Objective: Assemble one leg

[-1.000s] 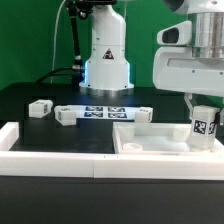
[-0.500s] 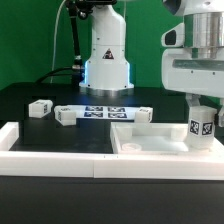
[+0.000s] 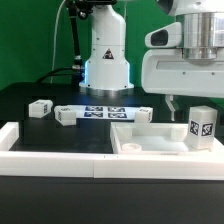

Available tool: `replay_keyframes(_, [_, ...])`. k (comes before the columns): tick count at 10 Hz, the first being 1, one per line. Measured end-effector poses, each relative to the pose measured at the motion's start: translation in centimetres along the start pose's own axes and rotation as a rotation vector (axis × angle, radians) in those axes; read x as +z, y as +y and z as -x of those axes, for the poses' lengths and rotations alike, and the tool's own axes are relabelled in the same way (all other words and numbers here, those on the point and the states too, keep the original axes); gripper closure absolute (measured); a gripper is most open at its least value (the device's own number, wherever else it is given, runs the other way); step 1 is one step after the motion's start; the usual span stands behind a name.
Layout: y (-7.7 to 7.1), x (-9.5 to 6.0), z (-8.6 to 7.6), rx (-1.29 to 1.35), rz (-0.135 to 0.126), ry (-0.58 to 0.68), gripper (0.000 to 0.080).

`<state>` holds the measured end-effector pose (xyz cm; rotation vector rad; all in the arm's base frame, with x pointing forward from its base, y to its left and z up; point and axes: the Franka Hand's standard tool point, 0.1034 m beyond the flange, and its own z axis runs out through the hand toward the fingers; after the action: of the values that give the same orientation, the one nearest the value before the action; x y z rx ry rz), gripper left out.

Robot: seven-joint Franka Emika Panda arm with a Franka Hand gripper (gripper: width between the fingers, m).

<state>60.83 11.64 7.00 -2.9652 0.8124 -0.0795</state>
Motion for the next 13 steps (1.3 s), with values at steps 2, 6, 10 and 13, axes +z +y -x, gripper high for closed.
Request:
replay_keyframes(2, [-0.09, -0.22, -0.07, -0.282, 0.049, -0.021, 0.015])
replay_keyframes(6, [-0.61, -0.69, -0.68, -0.632, 0.106, -0.068, 0.015])
replay_keyframes(10, [-0.4, -0.73, -0.89, -0.691, 0.103, -0.071, 0.0392])
replay_keyframes(13, [-0.42, -0.7, -0.86, -0.633, 0.103, -0.069, 0.0509])
